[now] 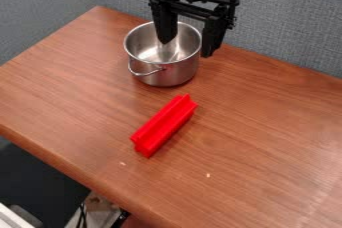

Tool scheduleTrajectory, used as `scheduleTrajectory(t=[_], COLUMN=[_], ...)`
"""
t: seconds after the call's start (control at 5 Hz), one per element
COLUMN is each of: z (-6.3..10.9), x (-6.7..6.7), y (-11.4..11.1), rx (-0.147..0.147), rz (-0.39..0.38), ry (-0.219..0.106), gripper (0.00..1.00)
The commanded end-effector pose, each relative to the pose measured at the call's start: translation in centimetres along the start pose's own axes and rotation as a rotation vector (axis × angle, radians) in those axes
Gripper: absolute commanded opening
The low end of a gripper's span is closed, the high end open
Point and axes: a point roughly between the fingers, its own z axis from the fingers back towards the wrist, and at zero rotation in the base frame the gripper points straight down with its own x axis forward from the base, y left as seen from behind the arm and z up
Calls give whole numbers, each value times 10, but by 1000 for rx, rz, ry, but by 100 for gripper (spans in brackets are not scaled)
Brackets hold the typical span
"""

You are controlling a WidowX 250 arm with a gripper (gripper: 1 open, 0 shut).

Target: Move the red object from the metal pot to the table

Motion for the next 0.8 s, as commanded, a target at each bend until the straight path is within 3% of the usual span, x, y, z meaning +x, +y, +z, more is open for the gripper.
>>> scheduleTrajectory(t=[0.0,0.2,0.6], z=[-7,-15,-30], x=[-3,-7,-42], y=[1,2,14], rx=[-1,0,19], rz=[2,3,-36], ry=[20,38,39], gripper=[100,100,100])
